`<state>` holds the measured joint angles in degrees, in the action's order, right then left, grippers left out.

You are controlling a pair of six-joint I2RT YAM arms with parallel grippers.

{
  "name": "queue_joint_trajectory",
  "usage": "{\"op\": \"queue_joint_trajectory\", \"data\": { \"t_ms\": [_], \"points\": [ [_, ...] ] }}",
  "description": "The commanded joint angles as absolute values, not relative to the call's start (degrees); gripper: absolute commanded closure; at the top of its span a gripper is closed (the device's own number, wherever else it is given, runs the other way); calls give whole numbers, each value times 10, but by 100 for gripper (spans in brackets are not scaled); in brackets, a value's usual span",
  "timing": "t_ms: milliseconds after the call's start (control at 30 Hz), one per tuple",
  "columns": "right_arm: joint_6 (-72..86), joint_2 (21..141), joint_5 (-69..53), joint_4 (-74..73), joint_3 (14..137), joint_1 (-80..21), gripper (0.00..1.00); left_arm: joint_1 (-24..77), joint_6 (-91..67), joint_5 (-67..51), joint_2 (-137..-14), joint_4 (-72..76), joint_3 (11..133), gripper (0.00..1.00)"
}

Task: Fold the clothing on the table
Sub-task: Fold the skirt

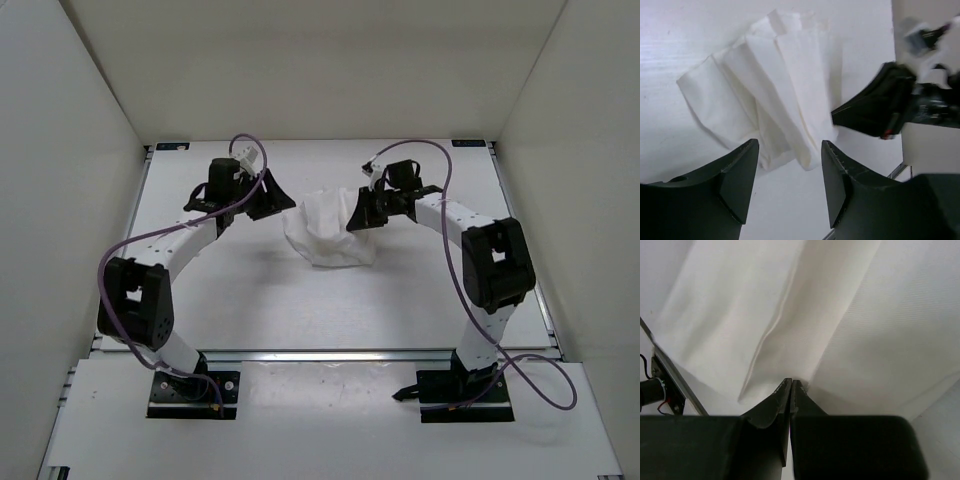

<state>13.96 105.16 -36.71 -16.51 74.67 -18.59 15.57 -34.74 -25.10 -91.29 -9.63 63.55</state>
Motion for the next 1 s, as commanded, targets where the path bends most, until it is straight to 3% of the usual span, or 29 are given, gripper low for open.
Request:
{"op": "queue_joint_trajectory", "data": {
  "t_ms": [0,133,300,500,833,967],
  "points": [
    [137,1071,-392,-119,741,-198,100,163,-342,-225,-883,-74,653,37],
    [134,1109,-407,-107,744,-228,100,204,-368,-248,-910,-13,650,45],
    [141,1145,-426,-96,744,-255,100,271,-370,-223,-954,-8,633,69],
    [136,1146,-422,-98,758,-246,100,287,-381,-202,-987,22,564,88],
    [115,1093,-399,-124,771,-186,99,266,-373,-173,-1070,42,563,93],
    [120,1115,-397,-151,773,-160,100,260,-370,-205,-1090,33,601,82]
  ]
}}
